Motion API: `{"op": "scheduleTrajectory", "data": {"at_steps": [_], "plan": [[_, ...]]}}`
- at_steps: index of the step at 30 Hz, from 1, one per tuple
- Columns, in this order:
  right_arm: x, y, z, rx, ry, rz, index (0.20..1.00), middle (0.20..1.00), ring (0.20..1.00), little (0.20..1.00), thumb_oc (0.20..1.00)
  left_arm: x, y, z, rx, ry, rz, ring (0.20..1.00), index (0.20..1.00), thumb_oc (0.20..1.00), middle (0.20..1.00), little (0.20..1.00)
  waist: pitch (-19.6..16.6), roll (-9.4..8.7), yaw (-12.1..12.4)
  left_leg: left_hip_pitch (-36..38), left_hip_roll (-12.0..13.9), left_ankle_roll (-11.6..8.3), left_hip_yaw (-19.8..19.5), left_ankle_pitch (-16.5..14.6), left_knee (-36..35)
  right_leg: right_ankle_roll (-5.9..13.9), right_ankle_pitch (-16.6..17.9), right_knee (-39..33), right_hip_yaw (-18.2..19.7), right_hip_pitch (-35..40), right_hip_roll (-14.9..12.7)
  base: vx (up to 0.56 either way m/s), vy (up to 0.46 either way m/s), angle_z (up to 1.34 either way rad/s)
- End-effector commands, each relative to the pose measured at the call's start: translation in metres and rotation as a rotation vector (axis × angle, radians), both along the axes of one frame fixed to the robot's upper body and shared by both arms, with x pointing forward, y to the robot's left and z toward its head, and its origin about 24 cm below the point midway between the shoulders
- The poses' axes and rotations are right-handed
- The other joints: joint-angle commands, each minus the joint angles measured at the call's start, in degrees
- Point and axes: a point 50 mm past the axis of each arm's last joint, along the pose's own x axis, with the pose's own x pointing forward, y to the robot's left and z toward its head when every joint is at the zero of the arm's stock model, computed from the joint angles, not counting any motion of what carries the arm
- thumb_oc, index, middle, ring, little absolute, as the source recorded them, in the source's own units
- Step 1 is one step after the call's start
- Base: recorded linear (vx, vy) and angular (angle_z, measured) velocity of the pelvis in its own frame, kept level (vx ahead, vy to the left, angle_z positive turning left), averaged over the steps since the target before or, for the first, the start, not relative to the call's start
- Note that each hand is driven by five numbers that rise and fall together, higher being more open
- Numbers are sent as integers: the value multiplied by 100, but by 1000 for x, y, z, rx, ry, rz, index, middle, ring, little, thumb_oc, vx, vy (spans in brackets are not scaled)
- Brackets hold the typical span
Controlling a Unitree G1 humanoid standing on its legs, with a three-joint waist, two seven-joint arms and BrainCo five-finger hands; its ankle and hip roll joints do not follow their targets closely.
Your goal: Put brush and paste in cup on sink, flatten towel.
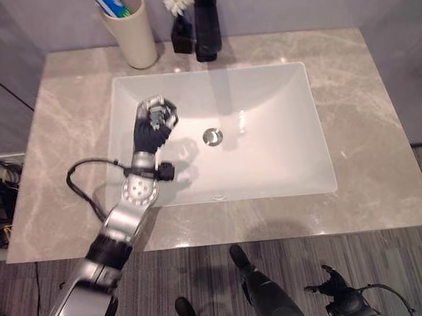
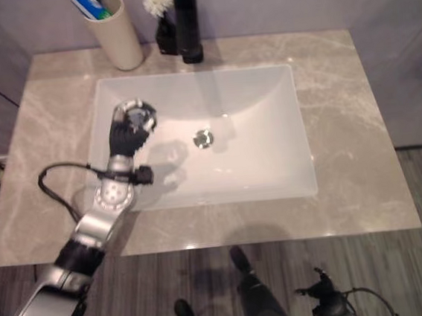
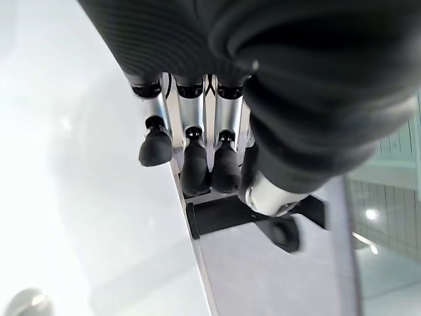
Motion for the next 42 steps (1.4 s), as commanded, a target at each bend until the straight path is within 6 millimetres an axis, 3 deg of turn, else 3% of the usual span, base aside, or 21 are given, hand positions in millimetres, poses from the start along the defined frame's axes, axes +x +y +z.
{"op": "scheduleTrajectory", "data": {"at_steps": [1,2,4,8,10,11,12,13,16,17,21,27,31,34,35,37,40,42], "plan": [[-26,-4,-8,-11,86,12,1000,1000,1000,1000,1000,0,1,17,-80,-82,-80,235,235,235,235,235,-476,-167,7,1182,-324,58,-274,-713,40,436,1640,-1251,6,-313,-333,-33,47,16],[-26,-4,-8,-11,87,13,1000,1000,1000,1000,1000,0,2,17,-81,-80,-79,272,272,272,272,272,-478,-165,-1,1188,-324,59,-276,-714,40,437,1638,-1253,3,-305,-334,-39,61,5],[-30,0,-10,0,109,5,1000,1000,1000,1000,1000,-17,11,8,-121,-56,-95,1000,1000,1000,1000,1000,-593,-167,131,1314,-406,182,-408,-763,40,456,1606,-1252,-4,-110,-352,-57,79,2],[-33,2,-12,4,121,7,1000,1000,1000,1000,1000,-27,18,7,-104,-68,-85,1000,1000,1000,1000,1000,-626,-189,205,1373,-438,238,-457,-783,40,464,1609,-1244,-2,-23,-371,-22,28,3],[-37,1,-12,20,115,-26,1000,1000,1000,1000,1000,-43,41,-1,-89,-57,-27,1000,1000,1000,1000,1000,-705,-249,371,1461,-511,310,-566,-805,40,498,1611,-1200,-45,124,-445,-47,76,9],[-37,1,-13,20,116,-25,1000,1000,1000,1000,1000,-44,41,-1,-88,-55,-25,1000,1000,1000,1000,1000,-706,-251,359,1466,-512,312,-572,-804,40,499,1610,-1202,-49,133,-450,-60,88,15],[-41,-2,-13,26,126,-57,1000,1000,1000,1000,1000,-52,53,-3,-61,-57,20,1000,1000,1000,1000,1000,-716,-287,496,1530,-597,407,-797,-876,40,513,1604,-1206,-54,191,-431,-27,43,18],[-41,-2,-13,26,127,-55,1000,1000,1000,1000,1000,-52,53,-3,-61,-56,22,1000,1000,1000,1000,1000,-709,-286,491,1543,-596,412,-796,-881,40,516,1602,-1209,-54,206,-430,-40,64,19],[-50,-5,-15,39,146,-103,1000,1000,1000,1000,1000,-66,71,-10,-56,-33,90,1000,1000,1000,1000,1000,-646,-407,728,1563,-791,617,-1530,-927,176,496,1652,-1160,59,260,-390,-65,63,-3],[-52,-6,-15,34,148,-108,1000,1000,1000,1000,1000,-67,74,-11,-64,-26,102,1000,1000,1000,1000,1000,-639,-433,731,1558,-809,643,-1592,-972,219,511,1655,-1147,66,288,-408,-56,61,-17],[-57,-7,-15,43,149,-144,1000,1000,1000,1000,1000,-68,76,-11,-80,-27,109,1000,1000,1000,1000,1000,-641,-507,709,1608,-896,702,-1549,-1012,229,606,1686,-1101,18,368,-521,-51,94,0],[-62,-2,-17,58,144,-156,1000,1000,1000,1000,1000,-68,66,5,-67,-101,54,1000,1000,1000,1000,1000,-579,-634,594,1820,-1115,826,-1300,-1017,67,799,1969,-1059,9,419,-699,-83,113,-3],[-67,1,-19,79,134,-186,1000,1000,1000,1000,1000,-65,43,14,-58,-121,-87,1000,1000,1000,1000,1000,-497,-746,311,1877,-1296,883,-1024,-1018,40,900,2228,-1154,191,393,-776,-109,122,-22],[-61,3,-17,88,102,-196,1000,1000,1000,1000,1000,-63,36,10,-36,-100,-100,1000,1000,1000,1000,1000,-416,-775,219,1812,-1323,900,-888,-977,40,902,2352,-1135,157,254,-788,-119,69,-30],[-55,4,-16,93,72,-202,1000,1000,1000,1000,1000,-60,34,10,-34,-109,-72,1000,1000,1000,1000,1000,-312,-768,233,1742,-1309,910,-802,-936,40,901,2317,-994,-44,88,-797,-230,86,-59],[-44,6,-12,109,4,-228,1000,1000,1000,1000,1000,-59,31,8,-51,-108,-58,1000,1000,1000,1000,1000,-76,-682,306,1544,-1220,903,-482,-761,40,625,1618,-468,-1078,-56,-854,-276,99,-90],[-45,4,-11,114,-17,-249,1000,1000,1000,1000,1000,-56,21,6,-53,-109,-70,1000,1000,1000,1000,1000,8,-638,181,1258,-1160,906,-252,-589,40,438,1094,135,-1066,12,-404,-264,19,-90],[-46,1,-11,103,-18,-259,1000,1000,1000,1000,1000,-57,16,8,-41,-113,-98,1000,1000,1000,1000,1000,-7,-564,253,986,-1058,936,-7,-445,40,307,643,607,-1253,79,-338,-248,-16,-42]]}}
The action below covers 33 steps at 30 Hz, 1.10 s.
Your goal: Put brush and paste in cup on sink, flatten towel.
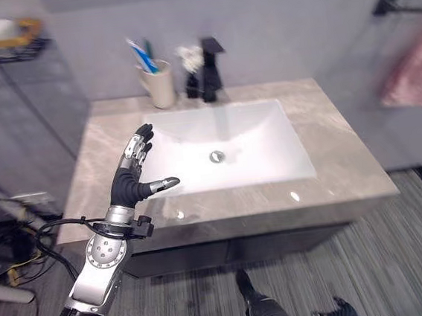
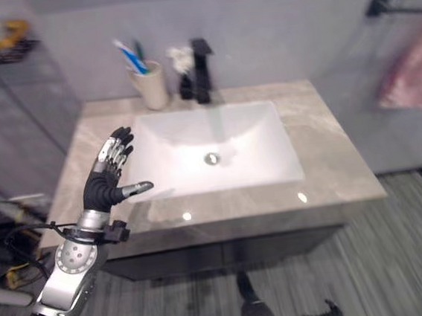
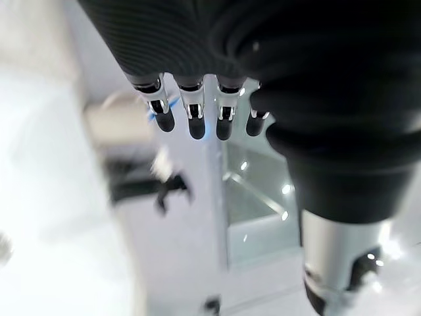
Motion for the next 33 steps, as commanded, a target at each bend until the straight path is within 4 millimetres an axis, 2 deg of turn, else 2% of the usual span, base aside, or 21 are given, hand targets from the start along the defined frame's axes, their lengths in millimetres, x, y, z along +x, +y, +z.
{"op": "scheduleTrajectory", "data": {"at_steps": [1,2,3,4,5,6,7,9,10,11,12,16,17,18,19,20,23,27,29,30,33], "plan": [[-3,-5,1,-44,-17,-33,1000,1000,1000,1000,1000,-6,5,32,67,-160,-2,1000,1000,1000,1000,1000,-131,-66,139,193,-104,-100,132,-146,-168,-237,-367,555,-354,-235,-65,-198,-78,-97],[-3,-8,2,-61,-7,-45,1000,1000,1000,1000,1000,-8,6,27,62,-135,8,1000,1000,1000,1000,1000,-226,-15,244,84,3,-121,463,-93,-168,-271,-644,525,-527,134,-110,-133,-74,-105],[-4,-8,2,-62,-7,-45,1000,1000,1000,1000,1000,-8,6,27,62,-134,8,1000,1000,1000,1000,1000,-219,-15,252,96,6,-123,472,-97,-168,-270,-641,515,-520,147,-104,-155,-147,-128],[-1,-8,1,-63,-8,-60,1000,1000,1000,1000,1000,-8,10,24,70,-123,24,1000,1000,1000,1000,1000,-303,7,340,-44,146,-161,812,-3,-168,-248,-751,369,-661,462,-146,-89,-84,-81],[-1,-8,1,-63,-8,-60,1000,1000,1000,1000,1000,-8,10,24,70,-123,23,1000,1000,1000,1000,1000,-300,6,365,-36,148,-163,836,-9,-168,-248,-745,363,-638,463,-136,-87,-108,-82],[2,-10,3,-73,-11,-65,1000,1000,1000,1000,1000,-11,16,25,49,-125,50,1000,1000,1000,1000,1000,-327,60,543,-36,277,-200,1044,-73,-168,-185,-933,434,-1066,630,-426,-95,-145,-84],[10,-7,4,-79,-22,-38,1000,1000,1000,1000,1000,-13,26,23,52,-115,93,1000,1000,1000,1000,1000,-385,29,827,-92,417,-243,1486,-25,-129,-85,-651,375,-1937,866,-902,-95,-135,-148],[14,-4,4,-72,-32,-32,1000,1000,1000,1000,1000,-15,31,19,42,-96,105,1000,1000,1000,1000,1000,-424,-39,858,-10,475,-295,1662,-28,-130,-44,-510,46,-1997,898,-850,-33,-200,-292],[13,-2,3,-67,-33,-24,1000,1000,1000,1000,1000,-16,33,16,21,-84,115,1000,1000,1000,1000,1000,-436,-58,781,48,534,-313,1785,-18,-115,-13,-433,81,-1912,826,-828,74,-359,-210],[8,-3,3,-66,-36,-13,1000,1000,1000,1000,1000,-15,33,11,-5,-64,120,1000,1000,1000,1000,1000,-496,-80,650,106,600,-381,1910,4,-95,-31,-497,-198,-1545,838,-616,75,-254,-86],[8,-3,3,-67,-35,-13,1000,1000,1000,1000,1000,-15,32,10,-6,-62,120,1000,1000,1000,1000,1000,-503,-73,660,110,610,-392,1919,9,-95,-40,-486,-231,-1540,851,-599,65,-249,-25],[1,-11,6,-93,-35,2,1000,1000,1000,1000,1000,-10,27,6,-37,-49,123,1000,1000,1000,1000,1000,-562,-8,482,109,794,-577,2004,175,-9,-204,-619,-920,-1148,1115,-204,47,-178,-38],[-1,-14,6,-102,-31,-3,1000,1000,1000,1000,1000,-7,24,6,-43,-52,119,1000,1000,1000,1000,1000,-533,-2,531,44,826,-640,1807,198,106,-269,-654,-1011,-1013,1166,-95,99,-206,-35],[-2,-17,7,-108,-25,-8,1000,1000,1000,1000,1000,-6,22,7,-50,-58,115,1000,1000,1000,1000,1000,-479,8,613,-79,789,-692,1386,235,281,-331,-698,-1079,-901,1224,-4,31,-240,-32],[1,-20,8,-116,-27,-4,1000,1000,1000,1000,1000,-4,21,9,-50,-69,116,1000,1000,1000,1000,1000,-403,-30,707,-290,697,-650,894,318,517,-447,-626,-1115,-818,1209,46,8,-228,-52],[8,-21,10,-122,-42,14,1000,1000,1000,1000,1000,-4,21,9,-47,-71,124,1000,1000,1000,1000,1000,-360,-74,834,-448,531,-608,213,197,723,-500,-639,-1134,-605,1223,95,0,-192,-82],[18,-26,15,-141,-65,36,1000,1000,1000,1000,1000,-4,20,5,-46,-61,124,1000,1000,1000,1000,1000,-286,-140,1094,-692,149,-524,-1166,-19,1096,-577,-670,-1192,23,1309,217,126,-93,-149],[25,-32,20,-158,-103,15,1000,1000,1000,1000,1000,-5,17,2,-60,-46,102,1000,1000,1000,1000,1000,-318,-125,1197,-959,-168,-526,-2167,-14,951,-518,-574,-1350,608,1338,220,92,74,-84],[33,-34,26,-164,-150,28,1000,1000,1000,1000,1000,-5,15,1,-49,-41,84,1000,1000,1000,1000,1000,-281,-78,1246,-1084,-223,-530,-2445,134,805,-464,-534,-1336,896,1325,236,68,146,-99],[42,-33,31,-148,-194,44,1000,1000,1000,1000,1000,-4,10,2,-39,-44,44,1000,1000,1000,1000,1000,-260,-46,1193,-1046,-272,-498,-2404,43,873,-408,-557,-1291,1044,1314,235,82,150,-111],[40,-30,29,-114,-204,35,1000,1000,1000,1000,1000,-4,2,-7,-56,-2,-12,1000,1000,1000,1000,1000,-271,11,1142,-848,-298,-382,-2181,-67,833,-366,-494,-1307,1298,1341,241,64,208,-98]]}}
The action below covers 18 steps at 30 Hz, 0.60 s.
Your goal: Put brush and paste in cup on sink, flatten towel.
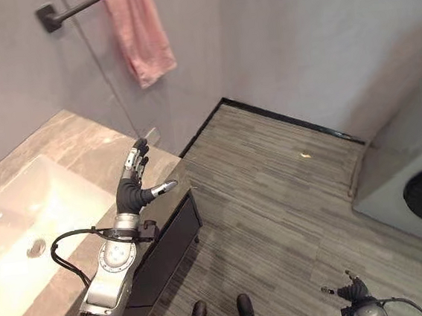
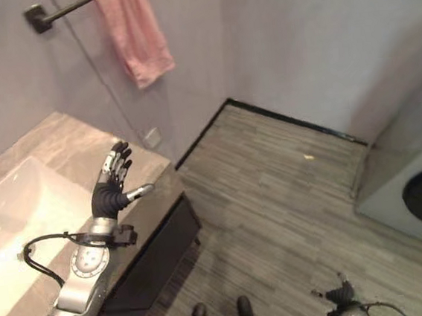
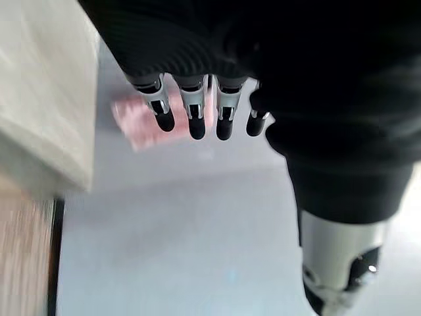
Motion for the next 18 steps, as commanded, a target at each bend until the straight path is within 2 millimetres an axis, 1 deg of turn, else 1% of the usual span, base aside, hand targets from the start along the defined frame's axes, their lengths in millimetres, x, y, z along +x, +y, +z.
{"op": "scheduleTrajectory", "data": {"at_steps": [1,2,3,4,5,6,7,8,9,10,11,12,13,14,15,16,18], "plan": [[6,5,2,49,-65,-9,1000,1000,1000,1000,1000,-5,-11,10,-13,-69,-118,1000,1000,1000,1000,1000,80,-168,-21,248,-175,216,631,-107,188,767,-171,259,25,-44,-386,28,226,-76],[5,5,2,49,-64,-10,1000,1000,1000,1000,1000,-5,-11,10,-13,-68,-118,1000,1000,1000,1000,1000,81,-171,8,261,-171,220,659,-112,182,771,-168,256,53,-42,-383,20,231,-86],[9,7,4,60,-82,6,1000,1000,1000,1000,1000,-7,-11,8,6,-58,-130,1000,1000,1000,1000,1000,95,-159,-21,287,-172,250,750,-117,148,819,-118,261,153,-95,-400,2,135,-91],[13,10,5,71,-94,23,1000,1000,1000,1000,1000,-8,-10,4,24,-41,-138,1000,1000,1000,1000,1000,100,-152,-28,317,-163,289,886,-131,92,886,-58,267,270,-181,-424,1,199,-106],[16,12,6,72,-100,40,1000,1000,1000,1000,1000,-9,-11,1,41,-28,-148,1000,1000,1000,1000,1000,96,-146,14,331,-159,329,1048,-144,41,959,-6,255,355,-264,-452,-14,153,-100],[21,16,7,71,-110,63,1000,1000,1000,1000,1000,-10,-11,-1,53,-18,-153,1000,1000,1000,1000,1000,122,-148,34,331,-144,360,1185,-149,15,1024,86,302,368,-391,-480,-85,67,-109],[38,25,13,68,-150,109,1000,1000,1000,1000,1000,-12,-5,-4,91,2,-140,1000,1000,1000,1000,1000,185,-100,330,315,73,328,1625,-212,-15,989,91,314,-760,-501,-820,-93,1,-99],[38,25,13,69,-150,109,1000,1000,1000,1000,1000,-12,-5,-4,92,1,-139,1000,1000,1000,1000,1000,181,-107,322,298,68,326,1618,-196,-14,989,105,307,-766,-511,-826,-96,12,-164],[44,34,14,71,-157,151,1000,1000,1000,1000,1000,-13,-5,-9,110,25,-143,1000,1000,1000,1000,1000,103,-110,371,328,145,308,1841,-181,-73,947,92,371,-1516,-448,-991,-22,33,-175],[44,34,14,71,-157,151,1000,1000,1000,1000,1000,-13,-5,-9,110,25,-143,1000,1000,1000,1000,1000,107,-109,363,338,144,308,1833,-177,-82,948,87,372,-1526,-439,-993,-14,68,-144],[44,37,13,76,-155,169,1000,1000,1000,1000,1000,-13,-5,-12,115,35,-145,1000,1000,1000,1000,1000,69,-125,351,384,154,316,1922,-178,-94,944,55,435,-1595,-379,-996,20,58,-51],[35,38,8,80,-115,186,1000,1000,1000,1000,1000,-12,-8,-18,109,65,-149,1000,1000,1000,1000,1000,-49,-176,362,491,120,311,2017,-187,-68,926,-50,432,-1563,-117,-964,20,58,-4],[35,38,8,80,-115,186,1000,1000,1000,1000,1000,-12,-8,-18,109,65,-150,1000,1000,1000,1000,1000,-45,-177,363,498,118,311,2017,-191,-65,927,-49,424,-1564,-105,-965,56,-16,-29],[28,37,5,76,-90,192,1000,1000,1000,1000,1000,-12,-9,-25,98,101,-150,1000,1000,1000,1000,1000,-163,-209,372,580,119,254,2009,-210,2,921,-34,238,-1561,70,-998,39,-41,-27],[28,37,5,76,-89,191,1000,1000,1000,1000,1000,-12,-10,-25,98,101,-150,1000,1000,1000,1000,1000,-163,-207,372,586,119,253,2009,-209,-1,921,-32,233,-1562,77,-997,56,-80,-27],[26,36,4,75,-82,194,1000,1000,1000,1000,1000,-11,-10,-28,106,114,-147,1000,1000,1000,1000,1000,-202,-214,356,648,146,234,2021,-212,-10,906,-20,178,-1578,117,-976,50,-148,-6],[17,33,3,78,-60,203,1000,1000,1000,1000,1000,-13,-8,-42,137,176,-131,1000,1000,1000,1000,1000,-278,-269,319,787,289,158,1996,-176,8,814,-99,100,-1573,265,-809,67,-220,-5]]}}
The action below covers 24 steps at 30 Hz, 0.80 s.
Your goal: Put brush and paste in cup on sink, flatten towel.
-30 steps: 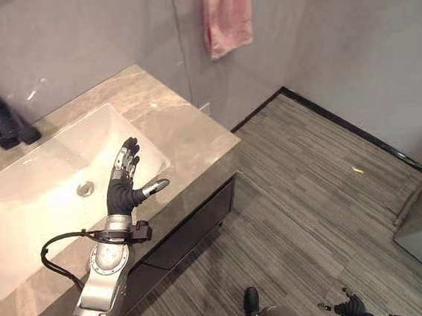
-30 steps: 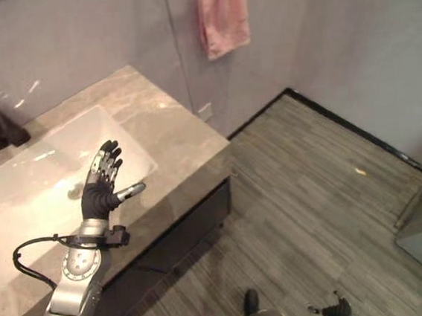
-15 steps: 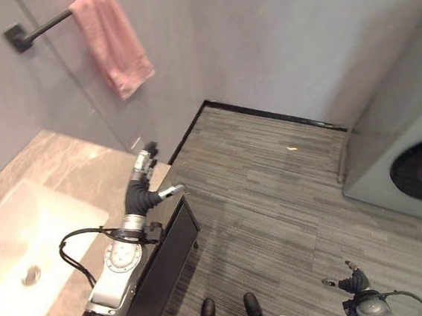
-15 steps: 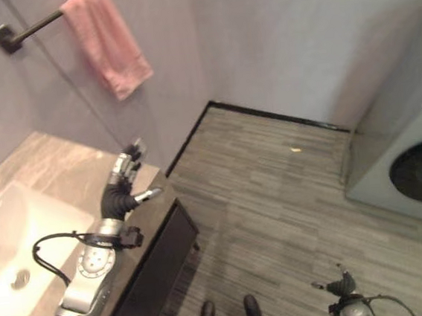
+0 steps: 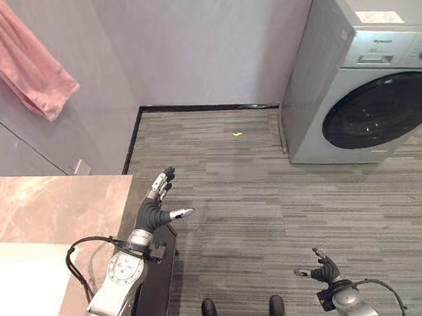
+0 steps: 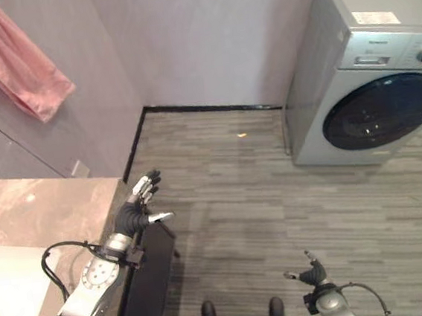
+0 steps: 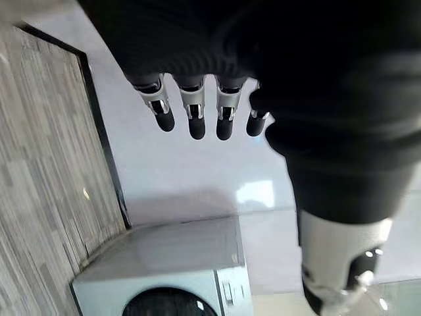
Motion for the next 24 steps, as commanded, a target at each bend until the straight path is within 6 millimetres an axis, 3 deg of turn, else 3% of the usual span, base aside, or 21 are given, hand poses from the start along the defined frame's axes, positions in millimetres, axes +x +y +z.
{"op": "scheduleTrajectory", "data": {"at_steps": [1,3,4,6,7,9,12,15,16,17,19,21,24], "plan": [[-6,-14,4,-42,11,45,1000,1000,1000,1000,1000,3,-2,-4,58,-10,-3,1000,1000,1000,1000,1000,-385,-279,-26,3,57,-61,-420,-647,753,-32,106,110,257,-196,200,33,-113,0],[-7,-14,4,-40,12,49,1000,1000,1000,1000,1000,2,-1,-12,91,20,5,1000,1000,1000,1000,1000,-373,-296,-30,36,123,-102,-450,-600,765,-91,70,123,250,-157,280,-3,-169,2],[-11,-16,3,-33,19,43,1000,1000,1000,1000,1000,0,2,-27,104,93,22,1000,1000,1000,1000,1000,-370,-344,-50,70,255,-183,-502,-508,732,-161,3,117,235,-108,404,-23,-283,3],[-13,-18,3,-32,21,36,1000,1000,1000,1000,1000,-1,2,-32,107,115,30,1000,1000,1000,1000,1000,-366,-357,-62,70,295,-213,-529,-478,717,-191,-28,118,207,-86,448,-31,-208,8],[-14,-22,7,-30,7,28,1000,1000,1000,1000,1000,-4,3,-50,75,207,48,1000,1000,1000,1000,1000,-333,-383,-97,13,416,-304,-560,-358,736,-249,-88,104,169,-54,552,-50,-202,10],[-15,-24,8,-30,4,20,1000,1000,1000,1000,1000,-2,2,-52,85,218,47,1000,1000,1000,1000,1000,-312,-391,-124,-66,464,-351,-595,-349,837,-282,-100,106,131,-57,580,-45,-164,14],[-20,-30,7,-16,11,-22,1000,1000,1000,1000,1000,-1,1,-72,177,288,47,1000,1000,1000,1000,1000,-186,-423,-178,-302,606,-472,-602,-319,1488,-370,-125,69,52,31,652,-45,-149,34],[-20,-31,6,1,12,-52,1000,1000,1000,1000,1000,-4,2,-89,234,350,79,1000,1000,1000,1000,1000,-96,-435,-149,-479,414,-450,-747,-344,1831,-396,-139,70,60,74,631,-30,-40,26],[-14,-27,5,25,-3,-74,1000,1000,1000,1000,1000,-11,5,-117,354,446,113,1000,1000,1000,1000,1000,-94,-409,-141,-616,32,-269,-803,-520,1517,-342,-98,68,126,31,587,-30,15,-15],[-12,-24,4,30,-1,-66,1000,1000,1000,1000,1000,-20,7,-131,396,508,117,1000,1000,1000,1000,1000,-121,-398,-111,-574,-29,-243,-828,-517,1418,-330,-83,73,198,7,594,-8,25,-14],[-10,-21,4,36,1,-54,1000,1000,1000,1000,1000,-24,9,-137,414,538,131,1000,1000,1000,1000,1000,-158,-378,-82,-501,-104,-199,-916,-544,1282,-324,-71,82,287,-15,601,33,43,-36],[-11,-12,-4,57,26,-71,1000,1000,1000,1000,1000,-47,19,-169,538,687,167,1000,1000,1000,1000,1000,-323,-294,-107,-163,-59,-149,-776,-432,766,-303,-48,73,366,-8,571,88,84,-49],[-10,-6,-5,75,21,-72,1000,1000,1000,1000,1000,-54,23,-177,560,733,193,1000,1000,1000,1000,1000,-350,-252,-131,-72,-53,-139,-709,-418,712,-304,-53,80,397,14,549,46,60,-22]]}}
